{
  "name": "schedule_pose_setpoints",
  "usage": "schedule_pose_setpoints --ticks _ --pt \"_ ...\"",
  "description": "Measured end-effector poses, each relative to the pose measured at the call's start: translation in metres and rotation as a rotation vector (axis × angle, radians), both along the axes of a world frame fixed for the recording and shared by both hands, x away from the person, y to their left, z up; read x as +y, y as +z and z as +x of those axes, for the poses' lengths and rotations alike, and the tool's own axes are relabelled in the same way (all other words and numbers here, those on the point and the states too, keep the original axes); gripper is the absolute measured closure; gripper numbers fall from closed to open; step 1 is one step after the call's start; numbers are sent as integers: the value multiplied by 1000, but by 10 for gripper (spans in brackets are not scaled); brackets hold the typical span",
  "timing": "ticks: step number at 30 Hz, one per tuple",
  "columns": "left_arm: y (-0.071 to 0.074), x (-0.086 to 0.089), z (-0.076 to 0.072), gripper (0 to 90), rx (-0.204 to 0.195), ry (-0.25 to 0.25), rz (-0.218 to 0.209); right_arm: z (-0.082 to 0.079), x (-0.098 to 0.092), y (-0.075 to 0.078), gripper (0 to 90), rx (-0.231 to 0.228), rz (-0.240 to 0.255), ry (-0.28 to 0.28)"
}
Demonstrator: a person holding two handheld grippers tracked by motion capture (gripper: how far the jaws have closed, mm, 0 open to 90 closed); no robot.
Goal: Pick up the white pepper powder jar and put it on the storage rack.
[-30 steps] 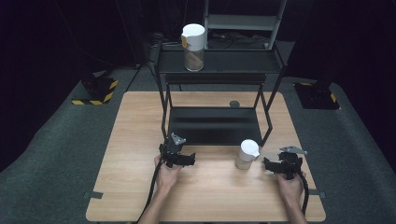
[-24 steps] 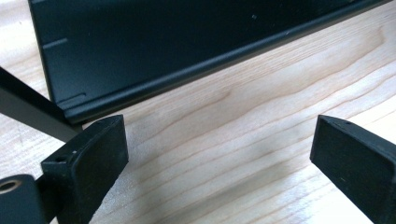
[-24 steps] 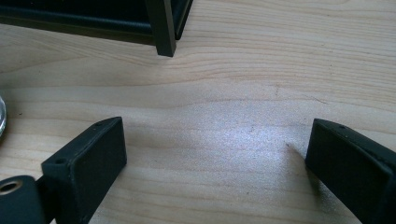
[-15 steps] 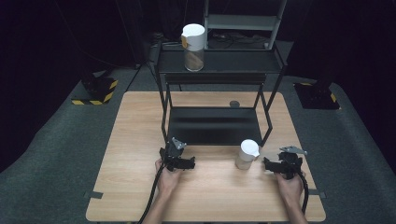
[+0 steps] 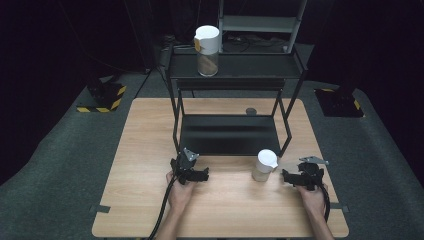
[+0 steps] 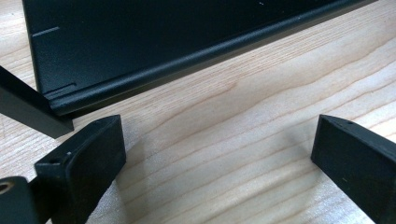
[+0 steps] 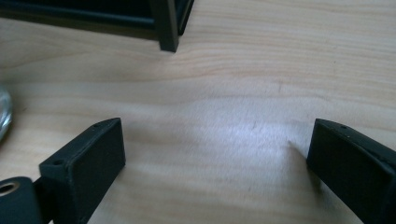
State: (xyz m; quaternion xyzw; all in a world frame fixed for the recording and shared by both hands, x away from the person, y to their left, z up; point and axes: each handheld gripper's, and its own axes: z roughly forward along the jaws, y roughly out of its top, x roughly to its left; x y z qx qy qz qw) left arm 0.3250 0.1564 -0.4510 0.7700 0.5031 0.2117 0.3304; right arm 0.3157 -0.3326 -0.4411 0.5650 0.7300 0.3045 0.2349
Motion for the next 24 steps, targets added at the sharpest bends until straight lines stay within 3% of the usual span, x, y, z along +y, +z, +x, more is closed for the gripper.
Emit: schedule_pose_setpoints --ticks 3,6,11,13,24 --pt "0 0 0 30 0 1 -1 -6 -19 1 45 7 83 96" --pt "0 0 0 30 -1 1 -1 -16 -19 6 45 3 79 163" --pt "0 0 0 30 -1 0 0 -27 -16 4 45 -1 116 252" --pt "0 0 0 30 -1 0 -1 -28 -9 5 48 -1 103 286" --pt "0 0 0 30 -1 0 0 -25 13 10 97 -61 116 353"
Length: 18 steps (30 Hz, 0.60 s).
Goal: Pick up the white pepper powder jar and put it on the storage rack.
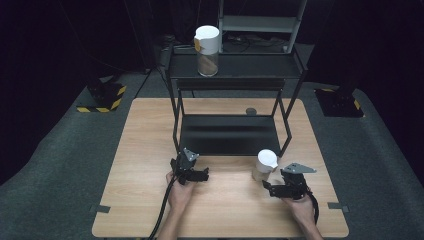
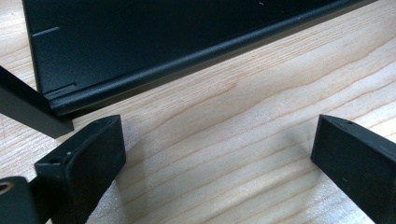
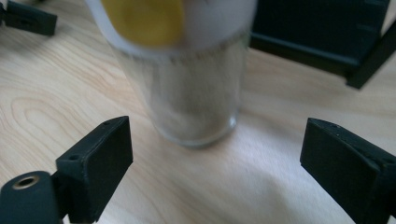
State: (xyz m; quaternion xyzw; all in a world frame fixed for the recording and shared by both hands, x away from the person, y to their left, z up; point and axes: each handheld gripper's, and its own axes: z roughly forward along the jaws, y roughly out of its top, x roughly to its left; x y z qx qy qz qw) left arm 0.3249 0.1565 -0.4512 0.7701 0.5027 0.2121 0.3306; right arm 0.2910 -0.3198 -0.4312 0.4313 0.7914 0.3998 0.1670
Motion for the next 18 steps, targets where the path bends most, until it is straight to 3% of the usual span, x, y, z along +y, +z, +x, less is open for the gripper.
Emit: schedule_pose_setpoints --ticks 3,18 --pt "0 0 0 30 0 0 0 3 4 2 107 -11 17 4" --pt "0 0 0 30 1 1 0 9 20 6 213 -81 12 25"
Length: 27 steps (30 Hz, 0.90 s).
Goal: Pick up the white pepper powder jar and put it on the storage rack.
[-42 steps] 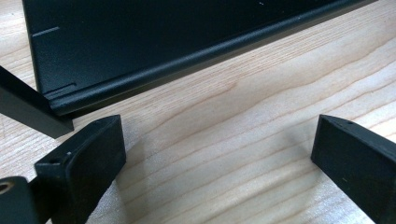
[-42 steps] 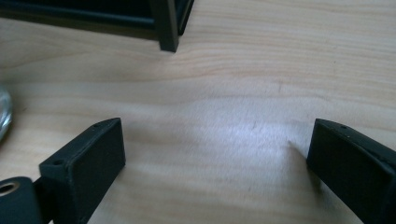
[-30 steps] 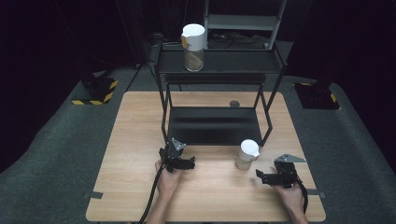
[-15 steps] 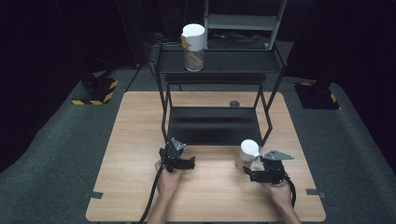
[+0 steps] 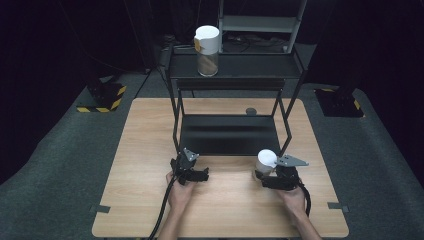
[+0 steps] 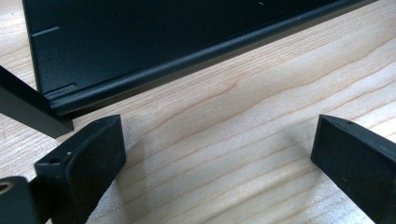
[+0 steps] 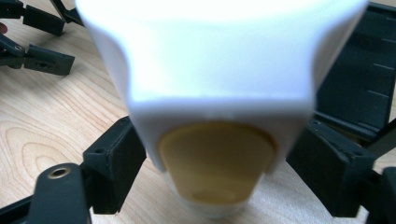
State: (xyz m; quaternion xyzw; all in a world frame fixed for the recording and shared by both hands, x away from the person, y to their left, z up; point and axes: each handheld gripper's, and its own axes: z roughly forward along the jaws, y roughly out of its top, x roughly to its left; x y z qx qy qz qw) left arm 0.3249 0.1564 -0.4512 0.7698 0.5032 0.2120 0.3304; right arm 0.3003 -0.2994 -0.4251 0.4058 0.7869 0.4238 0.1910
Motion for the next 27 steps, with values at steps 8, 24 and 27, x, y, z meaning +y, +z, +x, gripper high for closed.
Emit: schedule_pose_setpoints --ticks 8,24,27 --pt "0 0 0 30 0 0 0 -3 2 -2 293 -26 -8 10" --pt "0 0 0 30 0 -1 0 -2 -9 9 301 -59 9 16" --pt "0 0 0 30 0 -1 0 1 -11 19 301 -61 5 23"
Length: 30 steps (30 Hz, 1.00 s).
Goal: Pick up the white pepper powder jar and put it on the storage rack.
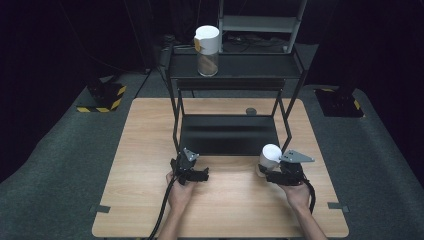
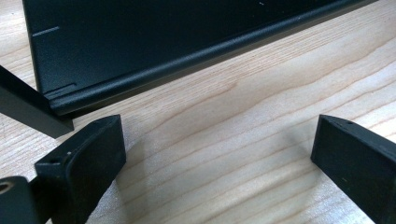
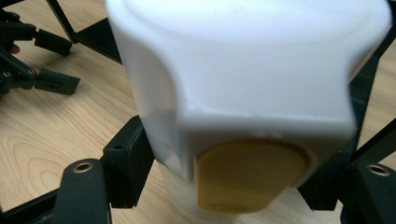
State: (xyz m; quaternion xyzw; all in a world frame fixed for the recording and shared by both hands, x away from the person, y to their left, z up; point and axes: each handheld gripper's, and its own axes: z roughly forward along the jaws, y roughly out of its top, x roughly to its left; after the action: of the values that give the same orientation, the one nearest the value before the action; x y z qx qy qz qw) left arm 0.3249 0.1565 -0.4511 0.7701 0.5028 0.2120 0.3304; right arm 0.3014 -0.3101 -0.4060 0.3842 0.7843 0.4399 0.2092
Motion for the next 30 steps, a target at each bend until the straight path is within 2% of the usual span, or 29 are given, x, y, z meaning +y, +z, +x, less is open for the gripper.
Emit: schedule_pose_setpoints --ticks 11,17,30 --pt "0 0 0 30 0 0 1 12 -8 34 301 -19 4 46" --pt "0 0 0 30 0 0 1 22 -10 51 301 -12 8 66" --pt "0 0 0 30 0 0 1 38 -10 107 301 -30 5 127"
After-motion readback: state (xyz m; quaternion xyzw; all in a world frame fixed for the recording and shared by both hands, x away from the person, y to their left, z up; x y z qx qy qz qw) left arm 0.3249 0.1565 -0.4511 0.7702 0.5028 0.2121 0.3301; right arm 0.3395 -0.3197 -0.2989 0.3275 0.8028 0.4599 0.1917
